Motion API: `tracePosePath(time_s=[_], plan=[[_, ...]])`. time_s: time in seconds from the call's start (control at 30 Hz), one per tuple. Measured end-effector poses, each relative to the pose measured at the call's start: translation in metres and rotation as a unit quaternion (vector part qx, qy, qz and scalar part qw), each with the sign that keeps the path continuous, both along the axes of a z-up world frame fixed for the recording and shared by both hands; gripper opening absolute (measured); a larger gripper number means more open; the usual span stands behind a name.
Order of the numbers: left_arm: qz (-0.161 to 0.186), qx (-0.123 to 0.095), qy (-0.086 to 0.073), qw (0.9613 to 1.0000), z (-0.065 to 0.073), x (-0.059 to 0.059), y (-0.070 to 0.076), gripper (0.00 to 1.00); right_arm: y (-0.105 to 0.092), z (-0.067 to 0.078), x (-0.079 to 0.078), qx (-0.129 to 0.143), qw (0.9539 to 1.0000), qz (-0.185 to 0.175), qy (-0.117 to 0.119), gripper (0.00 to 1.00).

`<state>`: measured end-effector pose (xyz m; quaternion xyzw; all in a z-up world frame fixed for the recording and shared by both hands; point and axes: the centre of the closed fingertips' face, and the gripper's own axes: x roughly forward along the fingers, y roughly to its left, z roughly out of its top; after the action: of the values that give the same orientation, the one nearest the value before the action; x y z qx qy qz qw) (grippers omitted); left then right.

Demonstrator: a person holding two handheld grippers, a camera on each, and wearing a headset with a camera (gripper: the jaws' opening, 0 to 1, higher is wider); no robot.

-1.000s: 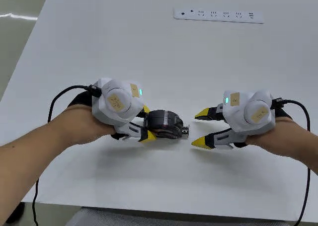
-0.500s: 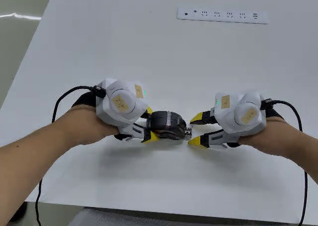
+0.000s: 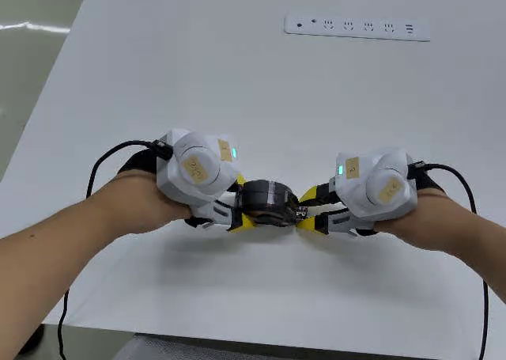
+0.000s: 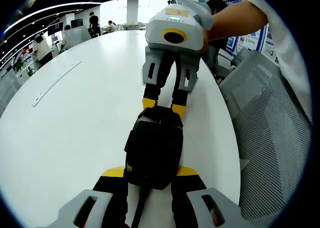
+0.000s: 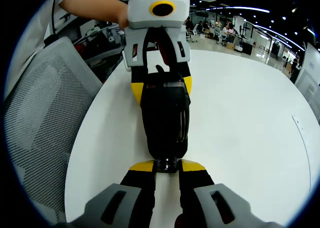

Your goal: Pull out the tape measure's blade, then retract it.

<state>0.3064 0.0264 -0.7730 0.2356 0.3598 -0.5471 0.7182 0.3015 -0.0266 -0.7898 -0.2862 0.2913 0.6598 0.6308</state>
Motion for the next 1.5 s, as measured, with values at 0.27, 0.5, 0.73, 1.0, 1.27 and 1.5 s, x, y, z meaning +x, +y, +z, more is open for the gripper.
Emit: tracePosePath(time_s=[0.27, 0.5, 0.73, 1.0, 1.27, 1.5], plan=[[-0.007, 0.006, -0.006, 0.9999, -0.0021, 0.0004, -0.0006, 0.30, 0.0007, -0.0011, 0.0000, -0.004, 0.9998, 0.012, -0.015, 0.12], [-0.012, 0.011, -0.010, 0.9998, -0.0031, 0.0003, 0.0000, 0.29, 0.0011, -0.0007, -0.0006, -0.005, 0.9997, 0.016, -0.019, 0.11], [-0.013, 0.010, -0.018, 0.9997, -0.0036, 0.0001, 0.0004, 0.28, 0.0004, -0.0009, -0.0010, -0.011, 0.9996, 0.015, -0.022, 0.10], [-0.012, 0.016, -0.014, 0.9997, -0.0046, -0.0001, 0.0010, 0.28, -0.0019, 0.0003, -0.0013, -0.014, 0.9995, 0.016, -0.023, 0.08], [-0.010, 0.020, -0.014, 0.9997, -0.0052, 0.0006, 0.0039, 0.28, -0.0022, 0.0043, 0.0009, -0.009, 0.9995, 0.015, -0.027, 0.08], [-0.008, 0.021, -0.012, 0.9997, -0.0050, 0.0009, 0.0050, 0.28, -0.0064, 0.0059, 0.0032, -0.010, 0.9995, 0.013, -0.028, 0.08]])
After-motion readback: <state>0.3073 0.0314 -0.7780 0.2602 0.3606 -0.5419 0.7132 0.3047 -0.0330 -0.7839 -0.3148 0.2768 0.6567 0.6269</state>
